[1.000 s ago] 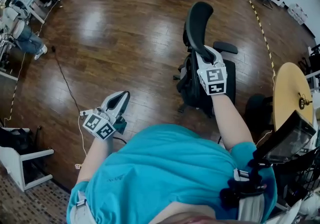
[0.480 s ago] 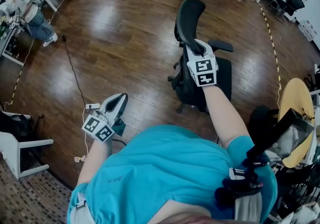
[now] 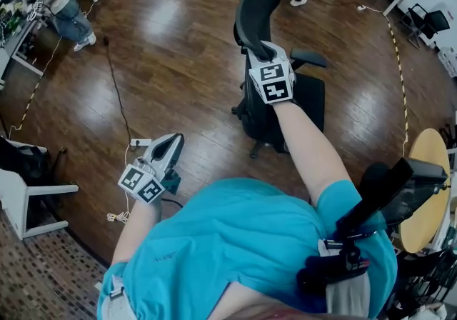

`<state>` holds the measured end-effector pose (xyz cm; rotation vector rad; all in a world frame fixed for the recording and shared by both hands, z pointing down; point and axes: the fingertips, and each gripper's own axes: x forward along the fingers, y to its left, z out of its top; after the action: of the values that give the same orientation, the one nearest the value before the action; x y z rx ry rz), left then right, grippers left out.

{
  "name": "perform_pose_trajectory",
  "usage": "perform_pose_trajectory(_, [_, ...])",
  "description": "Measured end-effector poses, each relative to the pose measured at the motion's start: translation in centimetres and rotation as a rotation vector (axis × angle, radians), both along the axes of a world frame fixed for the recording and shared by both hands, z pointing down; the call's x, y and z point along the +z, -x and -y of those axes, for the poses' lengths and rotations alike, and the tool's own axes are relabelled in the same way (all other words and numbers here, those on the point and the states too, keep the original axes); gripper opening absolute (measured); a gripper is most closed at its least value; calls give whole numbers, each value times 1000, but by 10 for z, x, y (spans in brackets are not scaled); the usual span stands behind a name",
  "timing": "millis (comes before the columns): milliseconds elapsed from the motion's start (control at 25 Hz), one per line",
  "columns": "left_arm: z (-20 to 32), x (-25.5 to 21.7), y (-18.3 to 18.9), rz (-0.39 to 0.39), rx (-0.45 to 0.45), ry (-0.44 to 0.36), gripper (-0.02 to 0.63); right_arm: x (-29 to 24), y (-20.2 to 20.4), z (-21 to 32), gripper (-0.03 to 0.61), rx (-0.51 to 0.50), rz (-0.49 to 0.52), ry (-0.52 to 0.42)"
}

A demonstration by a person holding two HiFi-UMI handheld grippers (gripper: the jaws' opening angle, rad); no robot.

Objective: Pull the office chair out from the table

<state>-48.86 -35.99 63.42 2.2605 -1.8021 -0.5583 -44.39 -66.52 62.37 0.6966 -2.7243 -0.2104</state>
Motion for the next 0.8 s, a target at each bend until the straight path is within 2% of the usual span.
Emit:
perform_pose_trajectory(280, [-27,5,32,-9,-77,-1,109,8,83,-11,113,-92,-100,-13])
perform_pose_trajectory(400, [-40,9,41,-8,-103,-2,109,9,117,-21,165,-151,-114,-12])
perform_pose_trajectory(520, [-54,13,48,-17,-130,-3,109,10,141,-34,196,-213,-128,-34])
perform_pose_trajectory(800, [-71,15,52,-14,-163,-11,109,11,185,-64,196,-322,-121,-17])
